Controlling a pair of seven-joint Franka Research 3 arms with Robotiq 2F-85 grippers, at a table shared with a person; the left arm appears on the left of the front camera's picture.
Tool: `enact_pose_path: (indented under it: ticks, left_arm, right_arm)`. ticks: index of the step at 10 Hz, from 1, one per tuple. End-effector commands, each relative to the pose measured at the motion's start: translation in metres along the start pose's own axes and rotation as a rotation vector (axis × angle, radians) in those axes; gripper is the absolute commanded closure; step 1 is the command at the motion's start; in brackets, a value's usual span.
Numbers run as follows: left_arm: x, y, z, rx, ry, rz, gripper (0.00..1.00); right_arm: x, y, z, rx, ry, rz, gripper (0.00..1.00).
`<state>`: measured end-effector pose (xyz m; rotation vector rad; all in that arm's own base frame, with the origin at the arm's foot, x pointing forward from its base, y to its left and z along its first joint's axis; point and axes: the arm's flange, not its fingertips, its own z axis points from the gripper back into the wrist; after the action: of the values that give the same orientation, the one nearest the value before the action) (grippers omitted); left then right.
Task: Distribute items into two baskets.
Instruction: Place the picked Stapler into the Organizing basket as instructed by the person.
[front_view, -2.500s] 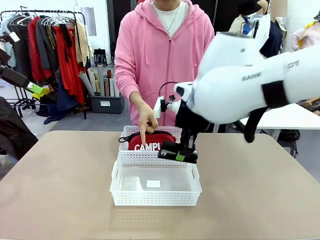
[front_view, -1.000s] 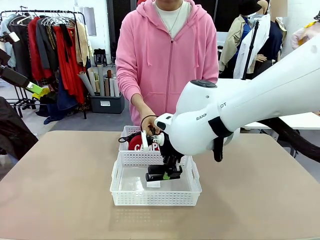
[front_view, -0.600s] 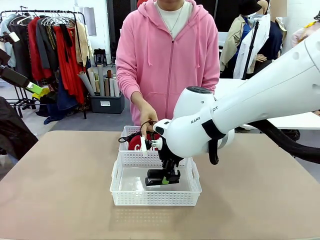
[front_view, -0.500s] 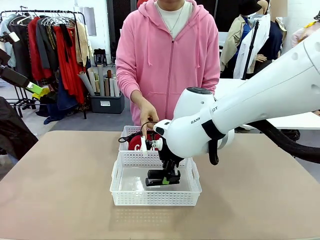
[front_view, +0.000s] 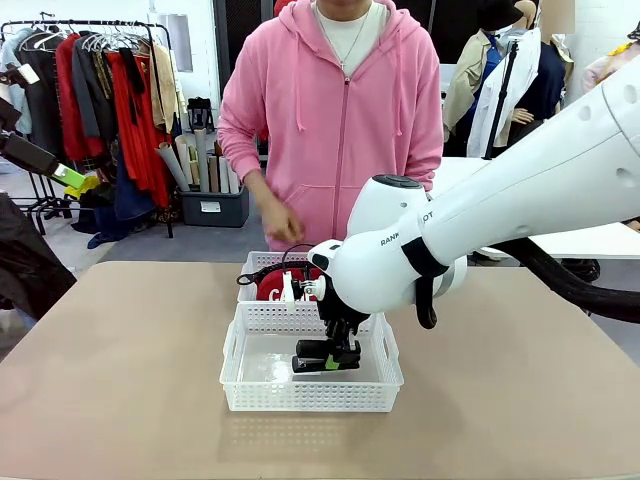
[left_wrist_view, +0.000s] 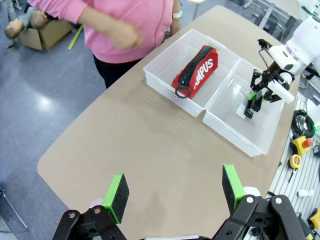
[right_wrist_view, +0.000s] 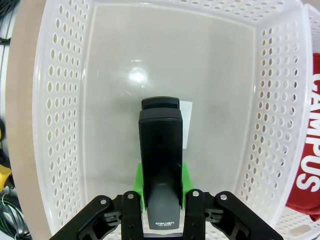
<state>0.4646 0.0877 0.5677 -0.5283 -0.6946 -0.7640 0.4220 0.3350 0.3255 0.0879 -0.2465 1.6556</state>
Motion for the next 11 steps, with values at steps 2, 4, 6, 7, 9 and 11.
enact_pose_path:
  ticks: [2,4,6,7,9,11]
  left_arm:
    - [0.0,-0.001,0.0,0.002,-0.004,-0.002,0.03]
    - [0.0,-0.001,0.0,0.002,-0.004,-0.002,0.03]
    - [0.0,-0.001,0.0,0.002,-0.004,-0.002,0.03]
    - [0.0,-0.001,0.0,0.002,-0.004,-0.002,0.03]
    - [0.0,-0.001,0.0,0.002,-0.004,-0.002,0.03]
    - [0.0,-0.001,0.0,0.002,-0.004,-0.002,0.03]
  right_arm:
    - [0.004,-0.006,0.007,0.026,-0.009,-0.032,0.44]
    - [0.003,-0.007,0.009,0.031,-0.012,-0.035,0.05]
    - [0.002,-0.005,0.019,0.036,0.004,-0.032,0.0]
    - [0.002,-0.001,0.032,0.037,-0.001,-0.047,0.0]
    - [0.002,0.005,0.052,0.056,-0.008,-0.106,0.0]
    - [0.003,0.011,0.07,0.035,-0.005,-0.125,0.0]
